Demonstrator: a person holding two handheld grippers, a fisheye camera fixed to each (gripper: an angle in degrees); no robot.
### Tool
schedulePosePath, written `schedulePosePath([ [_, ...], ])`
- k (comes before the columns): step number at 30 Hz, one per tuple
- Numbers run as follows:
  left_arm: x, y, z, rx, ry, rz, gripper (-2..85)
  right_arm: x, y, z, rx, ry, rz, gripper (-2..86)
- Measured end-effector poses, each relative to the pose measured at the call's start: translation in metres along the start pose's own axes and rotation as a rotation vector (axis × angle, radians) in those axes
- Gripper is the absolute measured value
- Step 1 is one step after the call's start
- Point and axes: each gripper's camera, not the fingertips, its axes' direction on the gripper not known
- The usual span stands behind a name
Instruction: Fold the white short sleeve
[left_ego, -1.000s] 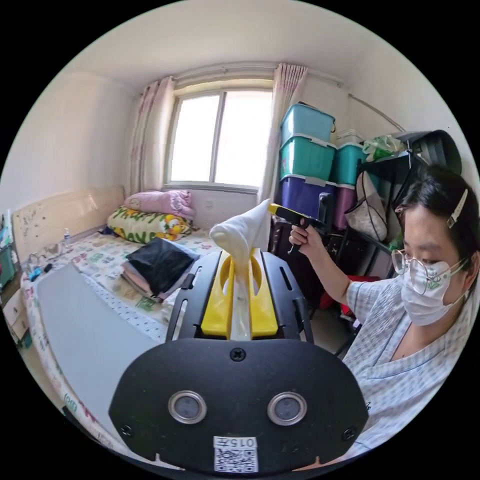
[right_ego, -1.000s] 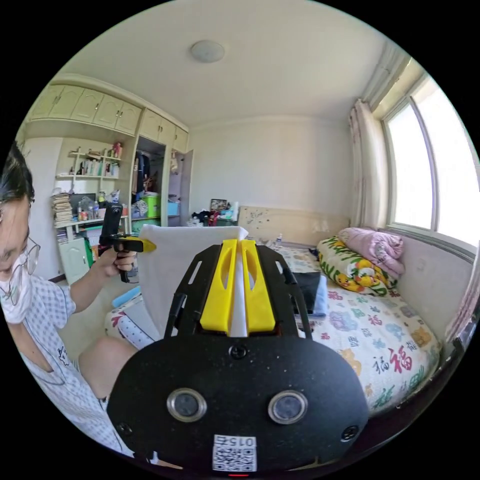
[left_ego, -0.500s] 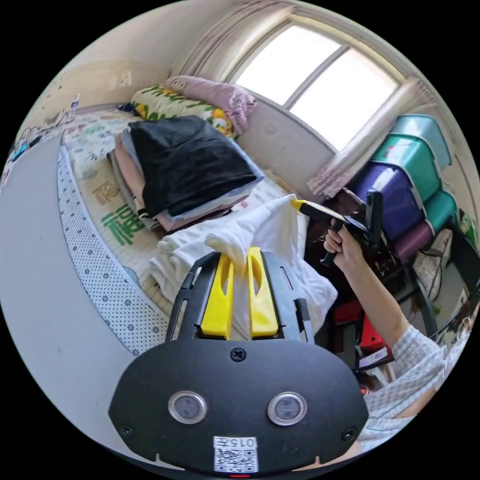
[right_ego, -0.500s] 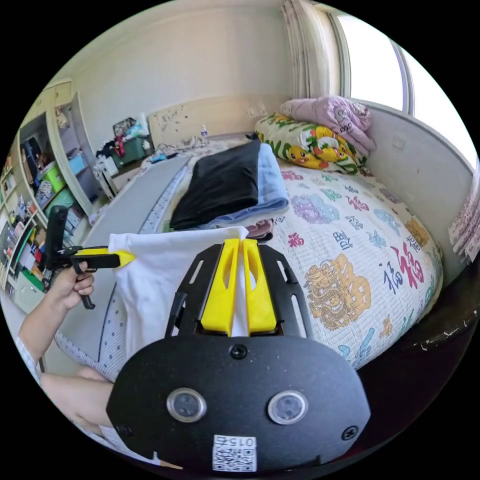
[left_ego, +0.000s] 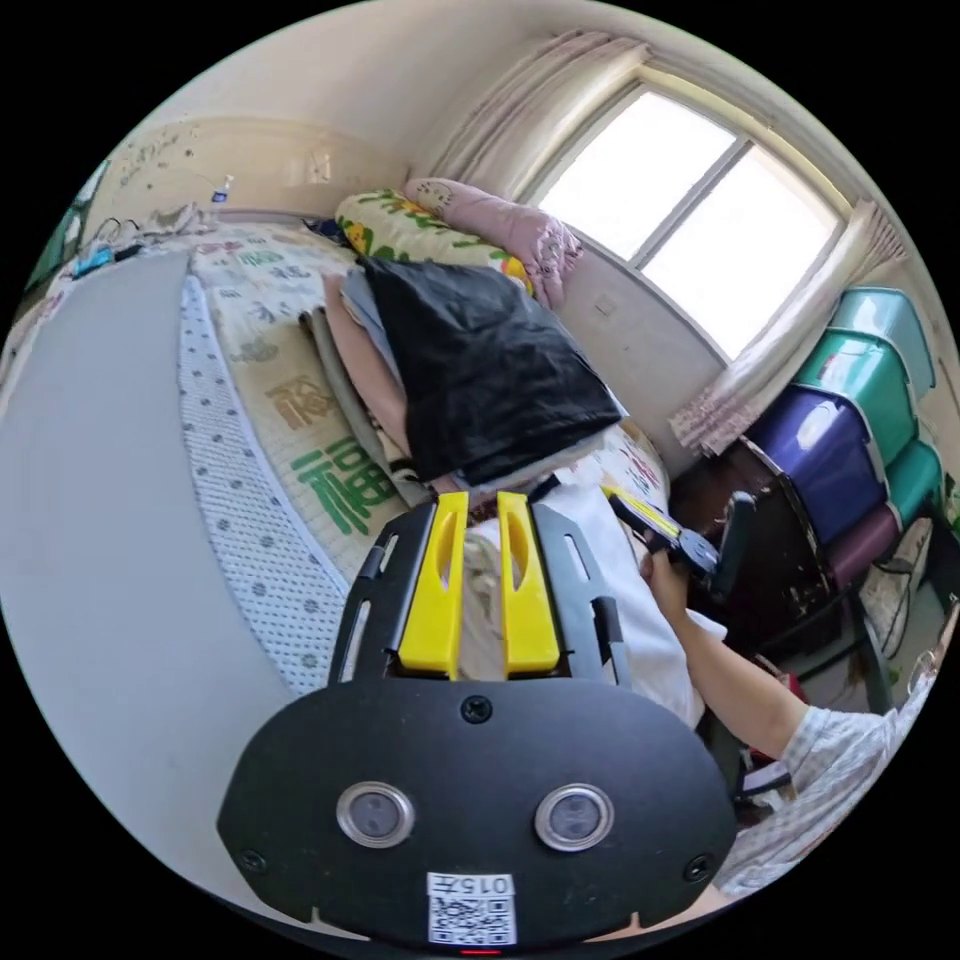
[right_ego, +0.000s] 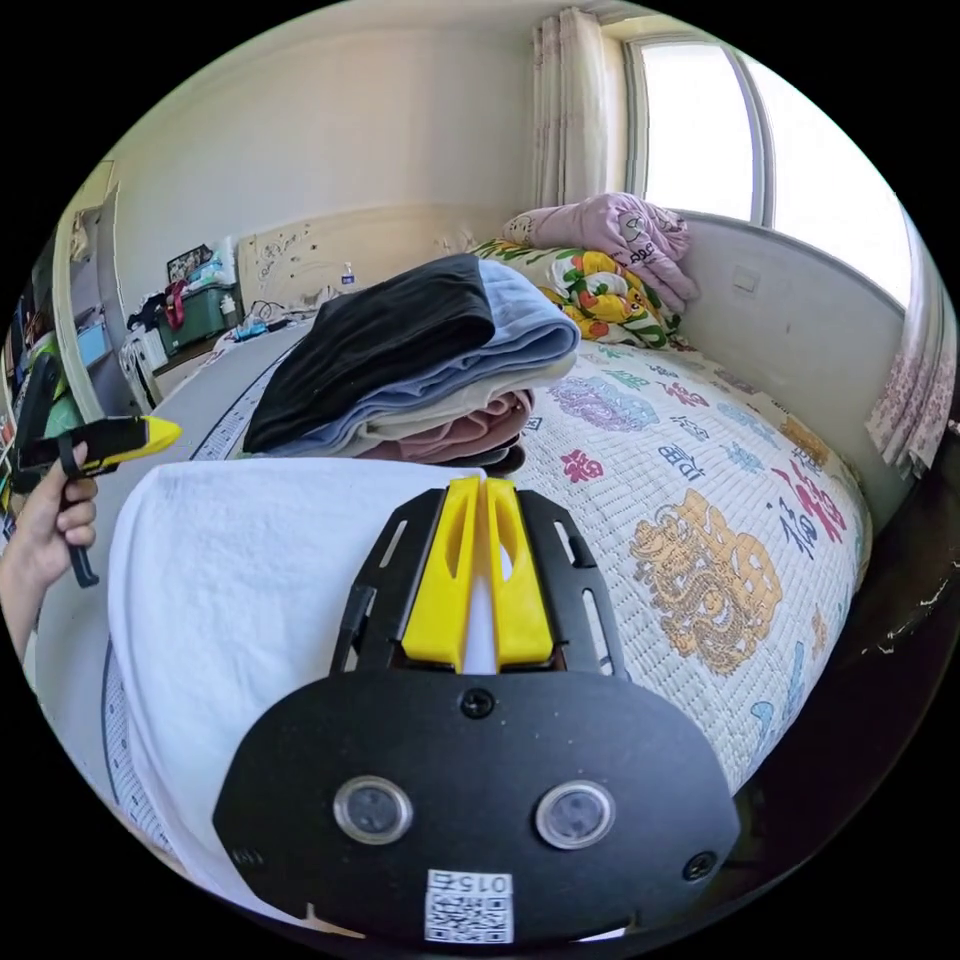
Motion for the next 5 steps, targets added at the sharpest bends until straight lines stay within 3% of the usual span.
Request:
schedulePosePath([
  [5,-0.006,-0.038,0.040,-0.042,-0.101,-0.008,10.3,-0.028,0.011,-0.011,0.011,-0.004,0.007,0.3],
])
